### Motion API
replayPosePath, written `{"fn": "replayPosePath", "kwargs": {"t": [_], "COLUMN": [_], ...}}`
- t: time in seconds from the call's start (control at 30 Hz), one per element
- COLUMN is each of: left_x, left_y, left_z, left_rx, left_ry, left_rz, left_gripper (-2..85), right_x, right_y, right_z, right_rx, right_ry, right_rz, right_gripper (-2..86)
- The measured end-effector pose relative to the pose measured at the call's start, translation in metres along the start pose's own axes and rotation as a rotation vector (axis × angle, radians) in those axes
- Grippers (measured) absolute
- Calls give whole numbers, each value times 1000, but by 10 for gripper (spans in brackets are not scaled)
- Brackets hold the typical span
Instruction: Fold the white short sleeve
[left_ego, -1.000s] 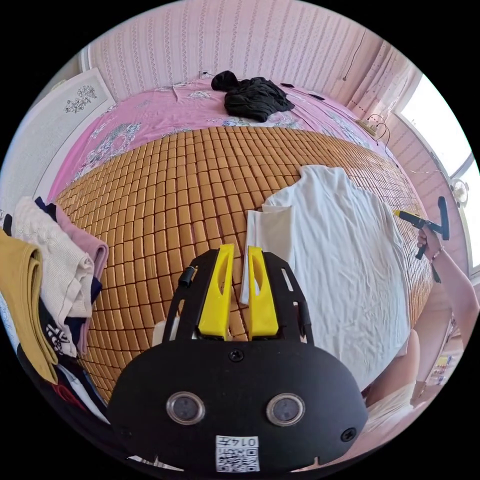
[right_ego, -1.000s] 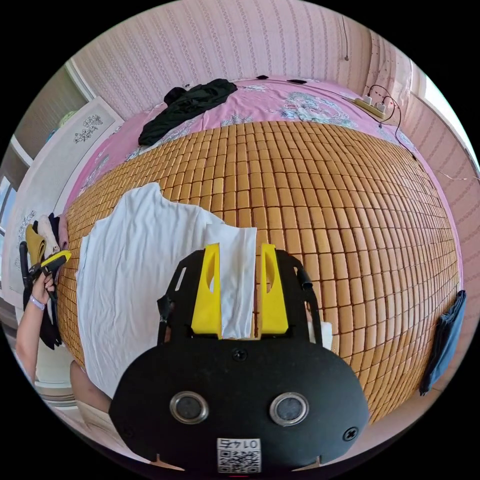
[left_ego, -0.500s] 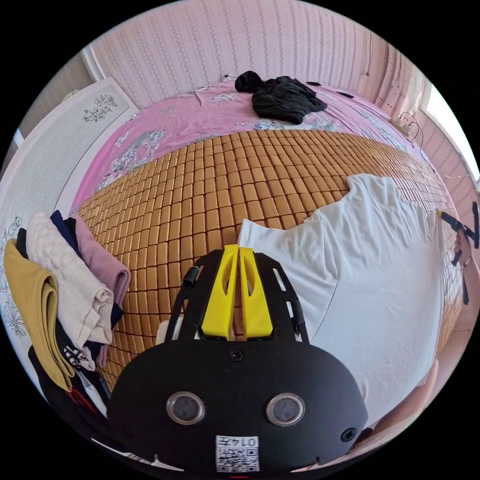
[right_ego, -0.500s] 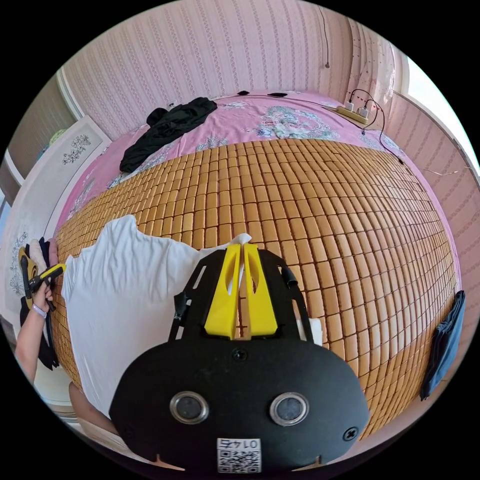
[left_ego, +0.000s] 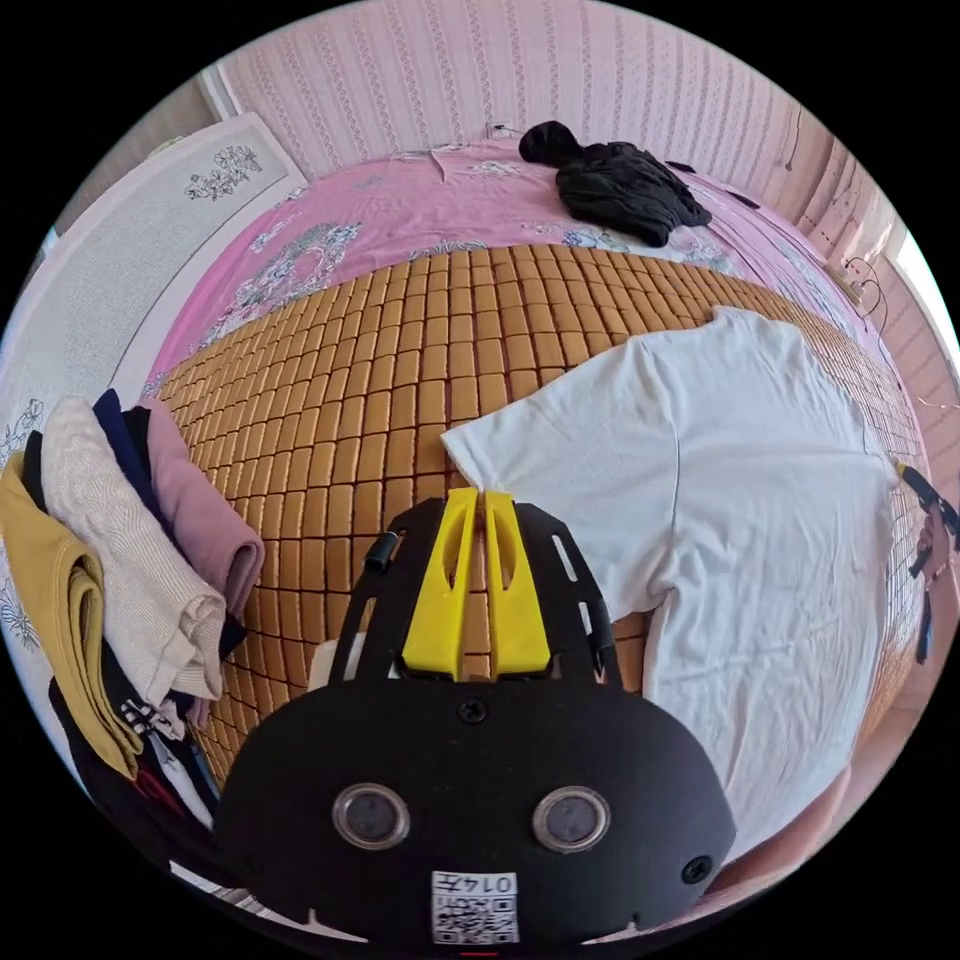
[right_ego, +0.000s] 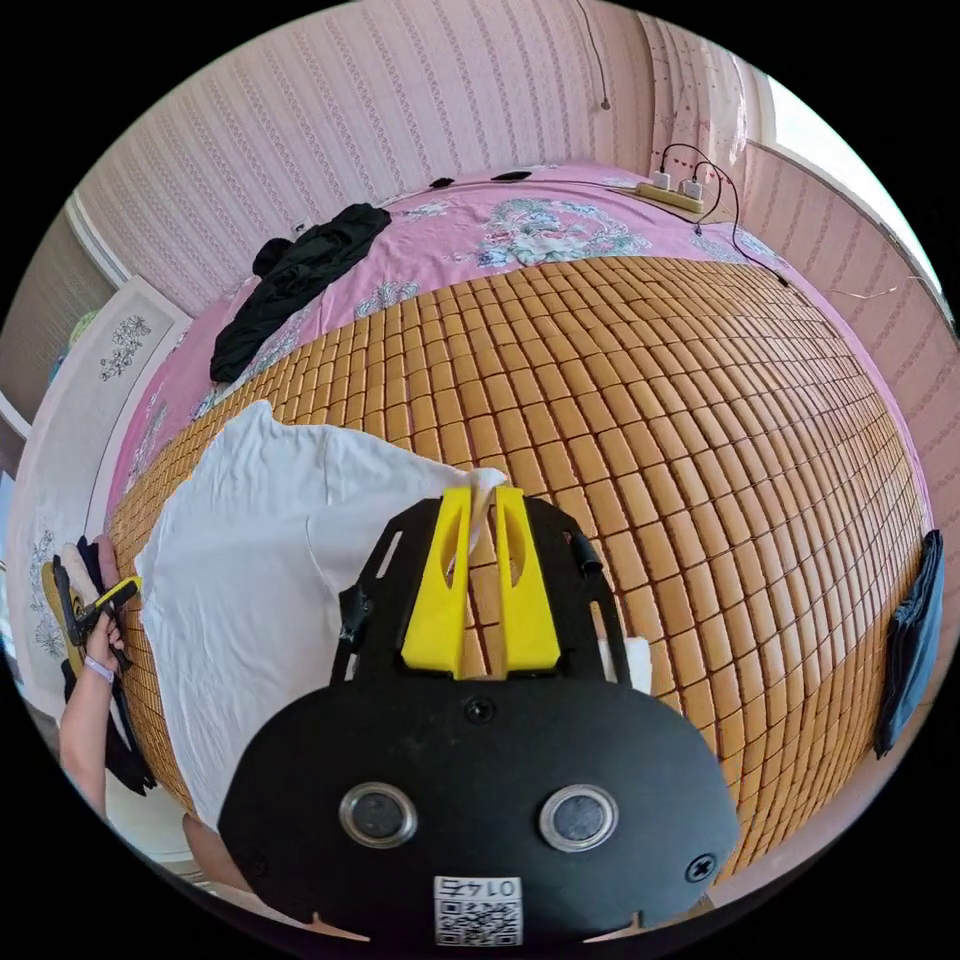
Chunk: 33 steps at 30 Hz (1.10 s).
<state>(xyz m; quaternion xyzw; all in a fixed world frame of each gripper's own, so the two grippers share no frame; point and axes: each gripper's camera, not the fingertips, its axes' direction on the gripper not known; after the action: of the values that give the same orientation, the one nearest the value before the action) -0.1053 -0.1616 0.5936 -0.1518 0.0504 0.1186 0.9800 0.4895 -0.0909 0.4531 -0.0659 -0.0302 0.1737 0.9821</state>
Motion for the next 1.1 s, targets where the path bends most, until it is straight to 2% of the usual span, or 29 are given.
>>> {"fn": "replayPosePath", "kwargs": {"t": [0.1,0.23,0.37,0.5,0.63,0.7,0.8,0.83,1.1], "left_x": [-19,-22,-8,10,25,30,35,37,31], "left_y": [19,101,209,293,309,310,313,318,375], "left_z": [-22,-68,-91,-104,-88,-85,-91,-94,-119], "left_rx": [45,75,-53,-129,-228,-233,-228,-217,-239], "left_ry": [47,44,176,290,421,353,303,273,286], "left_rz": [-48,128,228,158,79,108,206,237,318], "left_gripper": [39,52,56,82,97,72,33,4,-10], "right_x": [8,10,8,-10,-30,-41,-51,-51,-30], "right_y": [29,106,231,312,328,331,337,337,357], "right_z": [-29,-77,-117,-120,-124,-120,-122,-123,-156], "right_rx": [43,18,-157,-305,-218,-248,-258,-261,-304], "right_ry": [-17,-95,-140,-131,-1,72,104,108,-9], "right_rz": [-29,-175,-236,-247,-261,-274,-349,-358,-332], "right_gripper": [106,111,112,127,112,11,2,1,-1]}}
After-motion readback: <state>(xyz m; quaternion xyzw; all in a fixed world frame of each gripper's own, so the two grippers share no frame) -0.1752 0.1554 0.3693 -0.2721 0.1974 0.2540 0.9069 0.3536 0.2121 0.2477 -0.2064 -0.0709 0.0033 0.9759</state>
